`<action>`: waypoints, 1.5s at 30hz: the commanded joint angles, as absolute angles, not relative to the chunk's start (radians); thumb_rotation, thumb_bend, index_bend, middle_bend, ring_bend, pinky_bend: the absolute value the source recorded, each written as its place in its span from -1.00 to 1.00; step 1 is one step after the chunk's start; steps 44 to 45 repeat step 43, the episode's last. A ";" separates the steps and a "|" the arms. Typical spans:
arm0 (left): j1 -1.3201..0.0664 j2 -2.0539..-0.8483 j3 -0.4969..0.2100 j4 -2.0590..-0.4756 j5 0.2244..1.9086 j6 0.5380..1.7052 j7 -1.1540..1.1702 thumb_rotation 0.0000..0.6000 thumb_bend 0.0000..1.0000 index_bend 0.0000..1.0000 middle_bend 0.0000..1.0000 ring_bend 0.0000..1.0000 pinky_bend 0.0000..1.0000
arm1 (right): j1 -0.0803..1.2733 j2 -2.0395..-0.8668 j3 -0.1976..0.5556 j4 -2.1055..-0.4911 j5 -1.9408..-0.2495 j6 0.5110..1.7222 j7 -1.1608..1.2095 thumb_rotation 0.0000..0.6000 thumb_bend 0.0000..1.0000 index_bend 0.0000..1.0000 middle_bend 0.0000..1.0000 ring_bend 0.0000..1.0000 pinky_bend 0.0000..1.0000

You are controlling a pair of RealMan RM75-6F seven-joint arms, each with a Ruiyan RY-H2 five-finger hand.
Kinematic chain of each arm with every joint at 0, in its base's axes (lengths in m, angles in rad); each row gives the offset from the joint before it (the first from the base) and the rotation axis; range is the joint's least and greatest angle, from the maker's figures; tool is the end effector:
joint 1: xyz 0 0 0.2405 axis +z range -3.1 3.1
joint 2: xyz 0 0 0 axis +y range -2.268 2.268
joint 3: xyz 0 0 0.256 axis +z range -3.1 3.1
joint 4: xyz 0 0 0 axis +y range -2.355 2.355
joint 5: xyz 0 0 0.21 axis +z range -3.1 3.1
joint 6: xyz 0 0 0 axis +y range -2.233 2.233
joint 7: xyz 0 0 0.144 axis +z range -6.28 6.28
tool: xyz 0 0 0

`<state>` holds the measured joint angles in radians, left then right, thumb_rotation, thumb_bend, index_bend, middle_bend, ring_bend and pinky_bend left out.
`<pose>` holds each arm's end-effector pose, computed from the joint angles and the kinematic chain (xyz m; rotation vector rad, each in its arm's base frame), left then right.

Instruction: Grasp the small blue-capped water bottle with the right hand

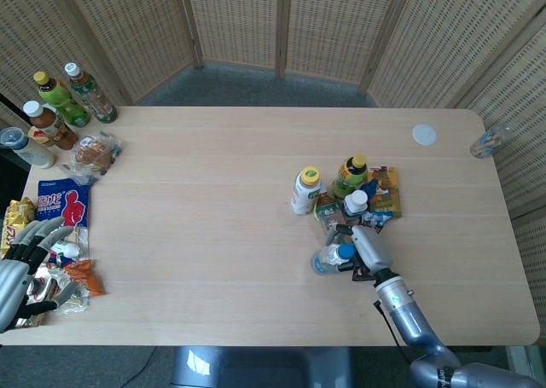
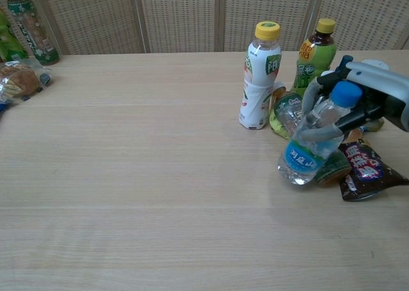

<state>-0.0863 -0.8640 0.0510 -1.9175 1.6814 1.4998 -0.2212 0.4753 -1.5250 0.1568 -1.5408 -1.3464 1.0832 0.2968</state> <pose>-0.2496 0.1544 0.1897 -1.4779 -1.1264 -1.1347 -0.1944 -0.2864 0.0004 1.5043 -1.5346 1.3349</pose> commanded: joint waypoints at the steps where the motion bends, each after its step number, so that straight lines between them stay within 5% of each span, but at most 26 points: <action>1: -0.085 -0.864 0.052 -1.918 1.682 1.500 -0.221 1.00 -0.30 -0.74 -0.89 -1.00 -1.00 | 0.477 -1.463 0.177 -1.594 -1.352 1.094 0.275 1.00 -0.71 0.66 1.00 0.89 1.00; 24: -0.056 -0.880 0.072 -1.916 1.698 1.526 -0.212 1.00 -0.30 -0.74 -0.89 -1.00 -1.00 | 0.509 -1.109 0.404 -1.820 -1.246 1.120 0.345 1.00 -0.71 0.71 1.00 0.91 1.00; 45: -0.036 -0.885 0.078 -1.895 1.704 1.552 -0.235 1.00 -0.30 -0.74 -0.89 -1.00 -1.00 | 0.531 -1.078 0.401 -1.867 -1.249 1.128 0.332 1.00 -0.71 0.72 1.00 0.91 1.00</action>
